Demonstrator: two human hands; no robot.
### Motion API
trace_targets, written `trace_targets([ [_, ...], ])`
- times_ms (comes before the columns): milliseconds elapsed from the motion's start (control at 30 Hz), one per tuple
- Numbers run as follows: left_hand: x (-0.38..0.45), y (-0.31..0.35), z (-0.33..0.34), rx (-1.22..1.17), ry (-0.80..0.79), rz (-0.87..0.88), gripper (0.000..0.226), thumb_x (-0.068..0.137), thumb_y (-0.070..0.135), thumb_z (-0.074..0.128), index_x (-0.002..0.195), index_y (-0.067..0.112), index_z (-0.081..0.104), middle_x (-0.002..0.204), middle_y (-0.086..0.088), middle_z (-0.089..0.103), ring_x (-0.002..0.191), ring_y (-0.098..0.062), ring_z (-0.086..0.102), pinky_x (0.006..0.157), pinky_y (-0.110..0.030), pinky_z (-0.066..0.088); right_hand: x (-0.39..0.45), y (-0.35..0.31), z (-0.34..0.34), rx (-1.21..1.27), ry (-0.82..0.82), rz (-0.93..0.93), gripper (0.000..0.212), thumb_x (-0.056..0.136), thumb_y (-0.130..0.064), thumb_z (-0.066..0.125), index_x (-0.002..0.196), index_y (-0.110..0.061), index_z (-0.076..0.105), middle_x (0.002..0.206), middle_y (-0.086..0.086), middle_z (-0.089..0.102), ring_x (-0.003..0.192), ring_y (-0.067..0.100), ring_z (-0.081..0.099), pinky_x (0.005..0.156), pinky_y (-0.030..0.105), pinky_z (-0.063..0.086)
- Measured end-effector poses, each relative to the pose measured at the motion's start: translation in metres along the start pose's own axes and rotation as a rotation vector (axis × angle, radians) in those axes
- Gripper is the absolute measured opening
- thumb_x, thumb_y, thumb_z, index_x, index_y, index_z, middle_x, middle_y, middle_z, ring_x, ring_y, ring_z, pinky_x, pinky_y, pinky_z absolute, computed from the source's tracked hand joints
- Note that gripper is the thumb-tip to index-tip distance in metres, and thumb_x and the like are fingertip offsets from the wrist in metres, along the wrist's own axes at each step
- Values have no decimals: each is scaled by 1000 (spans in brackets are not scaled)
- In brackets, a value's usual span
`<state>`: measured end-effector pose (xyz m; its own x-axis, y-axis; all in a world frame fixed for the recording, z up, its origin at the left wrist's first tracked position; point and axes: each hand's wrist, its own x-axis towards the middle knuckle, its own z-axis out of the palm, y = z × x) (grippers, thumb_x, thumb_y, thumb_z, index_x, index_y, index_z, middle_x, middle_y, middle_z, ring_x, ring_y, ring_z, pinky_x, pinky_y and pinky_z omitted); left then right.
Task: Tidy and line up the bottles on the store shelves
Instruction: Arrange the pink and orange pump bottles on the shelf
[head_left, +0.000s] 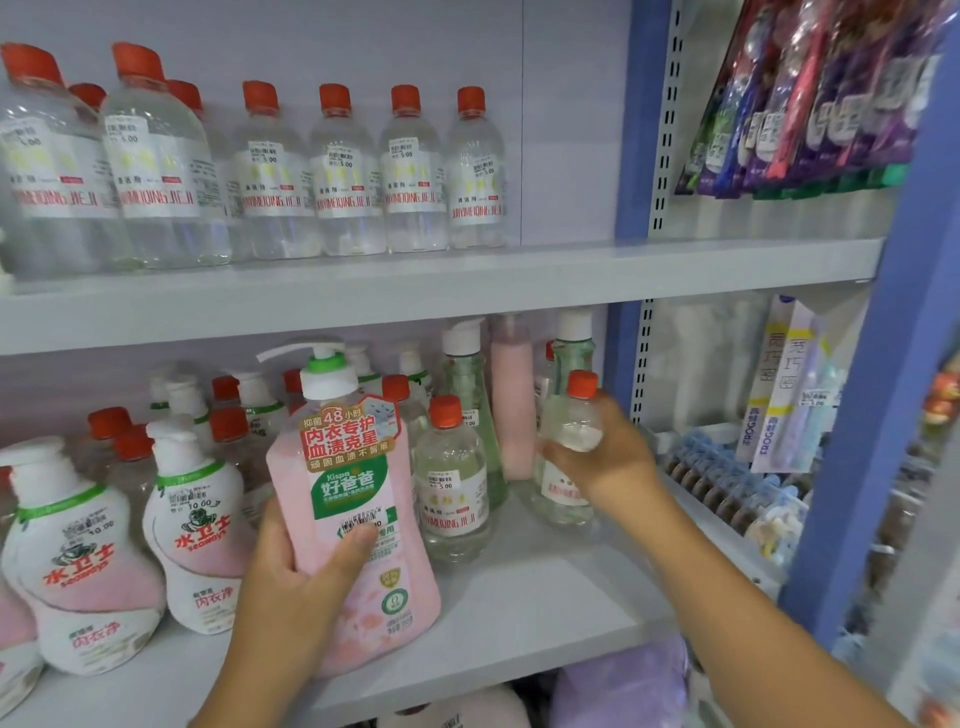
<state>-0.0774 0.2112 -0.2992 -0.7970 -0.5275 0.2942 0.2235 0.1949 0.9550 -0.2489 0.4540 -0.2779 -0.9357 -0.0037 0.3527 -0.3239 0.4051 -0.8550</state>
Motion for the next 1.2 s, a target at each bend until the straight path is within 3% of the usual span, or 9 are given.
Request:
trace_targets([
  [167,0,-1,1,-11,-7,8,42,86,9,74,106,42,58,90,27,75,79,1,73,65,-28,52,7,28,-46,-191,152,68,53,78,-41,84,116,-38,48,111,-3,63,94,19,60,75,31,46],
  [300,1,-2,2,-24,-16,3,41,86,8,74,105,41,57,89,28,74,78,1,73,64,-28,52,7,30,-52,-234,192,80,86,73,-47,87,144,-28,43,136,8,55,125,30,56,100,42,49],
  [367,2,-2,3,-29,-14,5,43,86,8,75,106,41,58,92,26,75,79,0,73,65,-29,52,-5,18,-50,-267,395,-109,82,79,-40,85,147,-14,46,140,12,48,125,28,52,98,34,46],
  [433,3,-3,2,-33,-9,11,43,85,8,75,107,41,58,93,26,74,79,1,72,66,-30,52,-11,-7,-45,-212,504,-310,56,87,-30,79,133,-9,57,127,10,52,107,20,57,88,21,46],
  [533,3,-3,2,-41,-17,16,44,85,7,75,106,42,58,93,25,75,81,0,73,68,-31,53,19,-45,-42,-224,311,-248,42,93,-31,72,124,-6,61,112,7,60,91,19,58,70,6,43],
  [733,2,-3,0,-39,-28,25,42,85,11,76,106,43,58,96,25,75,83,-1,73,70,-32,54,100,-70,-34,-578,-134,-19,80,61,-70,71,120,-17,61,109,1,70,91,20,66,78,32,56],
  [933,3,-4,0,-37,-28,30,42,84,12,76,106,42,57,94,26,75,83,0,73,67,-29,53,116,-68,-35,-451,-50,13,53,66,-39,87,105,-12,66,96,6,72,80,23,71,67,43,65],
  [1033,4,-5,0,-29,-30,23,43,85,11,76,106,43,56,94,27,74,82,0,73,64,-25,54,120,-64,-44,-444,1,15,44,77,-31,84,106,-9,59,93,8,67,81,25,68,69,38,62],
  [1200,5,-6,0,-42,-33,6,44,85,5,75,106,40,57,91,27,75,78,3,73,51,-14,54,126,-56,-55,-501,14,87,58,81,-27,83,125,-1,55,114,15,64,106,34,65,80,34,52],
])
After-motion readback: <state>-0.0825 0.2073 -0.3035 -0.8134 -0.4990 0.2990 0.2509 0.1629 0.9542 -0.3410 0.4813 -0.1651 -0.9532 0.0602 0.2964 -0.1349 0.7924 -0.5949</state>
